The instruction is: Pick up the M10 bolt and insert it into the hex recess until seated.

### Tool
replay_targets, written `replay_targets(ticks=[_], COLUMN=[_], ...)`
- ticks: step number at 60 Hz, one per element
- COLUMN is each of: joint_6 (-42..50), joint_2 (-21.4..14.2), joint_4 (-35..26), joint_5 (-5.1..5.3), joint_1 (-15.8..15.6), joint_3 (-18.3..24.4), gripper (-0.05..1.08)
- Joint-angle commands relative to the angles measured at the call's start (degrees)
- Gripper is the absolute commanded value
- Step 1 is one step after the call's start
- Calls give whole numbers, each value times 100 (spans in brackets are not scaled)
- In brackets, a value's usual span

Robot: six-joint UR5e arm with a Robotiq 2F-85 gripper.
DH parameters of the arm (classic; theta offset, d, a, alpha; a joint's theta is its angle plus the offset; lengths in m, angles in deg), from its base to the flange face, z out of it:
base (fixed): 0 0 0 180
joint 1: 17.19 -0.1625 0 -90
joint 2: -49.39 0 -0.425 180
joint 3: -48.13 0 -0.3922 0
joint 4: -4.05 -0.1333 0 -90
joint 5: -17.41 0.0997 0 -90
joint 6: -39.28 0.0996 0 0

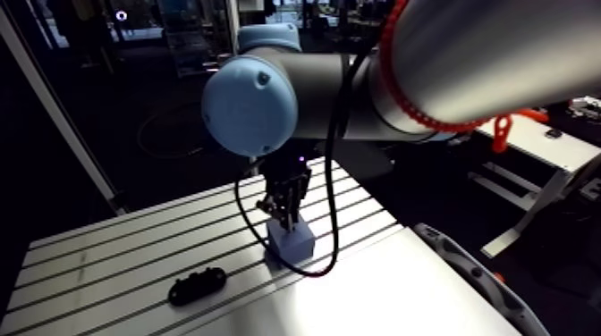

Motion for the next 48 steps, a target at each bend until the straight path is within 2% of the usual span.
replay_targets(ticks=[1,23,29,30,31,33,34,36,37,38,39,40,41,42,43,45,47,48], joint_6=[7,35,26,41,41,59,59,68,68,84,84,124,124,182,182,337,337,416], joint_2=[-2,-36,-36,-36,-36,-59,-59,-102,-102,-120,-120,-131,-131,-147,-147,-159,-159,-159], joint_4=[15,34,18,24,24,24,24,25,25,25,25,25,25,33,33,27,27,25], joint_5=[-5,4,-4,2,2,60,60,89,89,106,106,131,131,165,165,298,298,347], joint_1=[0,9,16,10,10,18,18,9,9,9,9,16,16,18,18,25,25,26], joint_3=[-9,59,77,79,79,95,95,89,89,95,95,96,96,111,111,139,139,155], gripper=[0,0,3,8,8,22,22,39,39,54,54,68,68,80,80,100,100,104])
